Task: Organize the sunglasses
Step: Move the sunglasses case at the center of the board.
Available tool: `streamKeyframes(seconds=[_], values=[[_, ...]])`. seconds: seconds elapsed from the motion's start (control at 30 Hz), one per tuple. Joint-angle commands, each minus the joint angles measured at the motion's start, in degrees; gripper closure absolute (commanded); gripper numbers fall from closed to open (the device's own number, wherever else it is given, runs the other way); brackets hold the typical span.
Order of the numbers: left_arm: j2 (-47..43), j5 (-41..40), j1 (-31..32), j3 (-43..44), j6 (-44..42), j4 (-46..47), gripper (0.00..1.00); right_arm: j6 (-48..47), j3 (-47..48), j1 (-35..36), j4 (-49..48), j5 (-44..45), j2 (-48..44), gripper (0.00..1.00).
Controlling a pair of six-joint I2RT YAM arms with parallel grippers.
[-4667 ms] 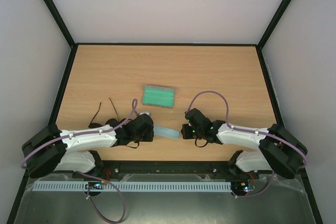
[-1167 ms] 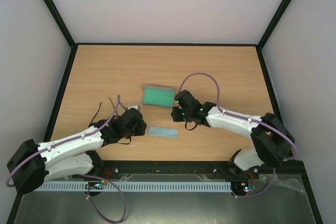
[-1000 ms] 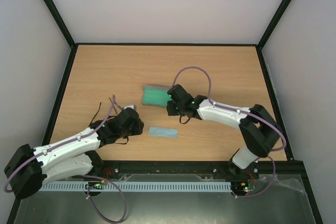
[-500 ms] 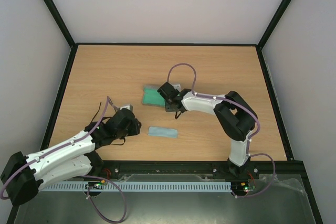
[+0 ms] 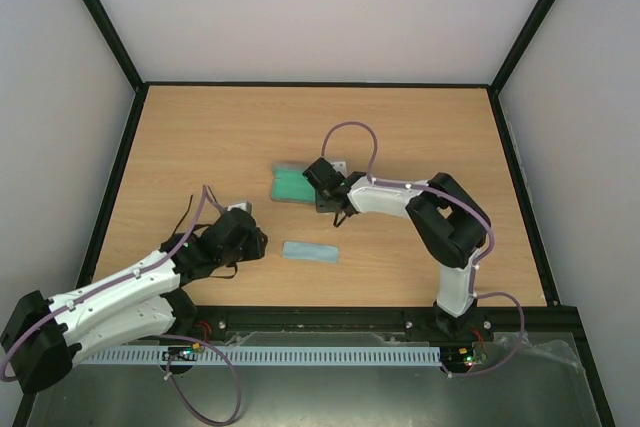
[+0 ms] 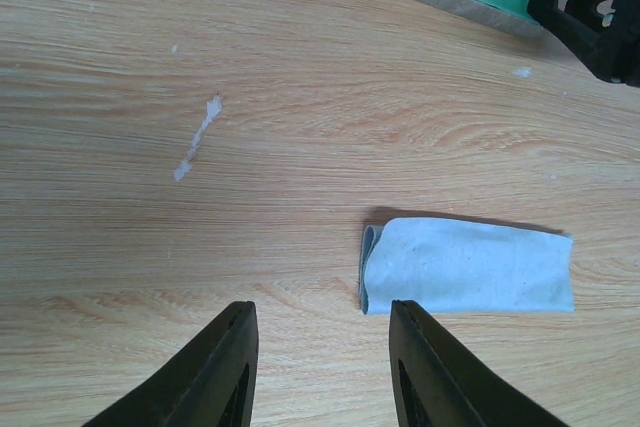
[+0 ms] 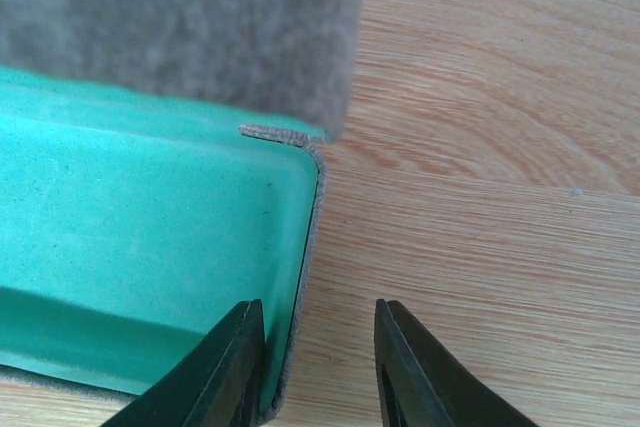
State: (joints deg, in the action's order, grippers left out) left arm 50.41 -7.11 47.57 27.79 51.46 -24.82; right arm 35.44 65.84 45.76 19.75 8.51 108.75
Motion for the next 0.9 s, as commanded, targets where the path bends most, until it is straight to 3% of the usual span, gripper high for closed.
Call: streamKeyframes(seconds=[0.0,0.7,0.87], values=[[-0.83,-0.10,-0.29,-1.17,0.43,-0.36,0.62,0.70,-5.10,-0.19,0.12,0.37,-2.01,0.68],[2.89,1.99,-0.21,-1.09,0.04,4.09,0.63,-0.84,-23.29,-0.27,-2.55,0.13,-20.17,0.69],[3.79,2.32,-0.20,-0.89,-0.04,4.67,0.63,-2.18,-24.34,-0.24,-4.16,-1.00,-20.26,0.77]])
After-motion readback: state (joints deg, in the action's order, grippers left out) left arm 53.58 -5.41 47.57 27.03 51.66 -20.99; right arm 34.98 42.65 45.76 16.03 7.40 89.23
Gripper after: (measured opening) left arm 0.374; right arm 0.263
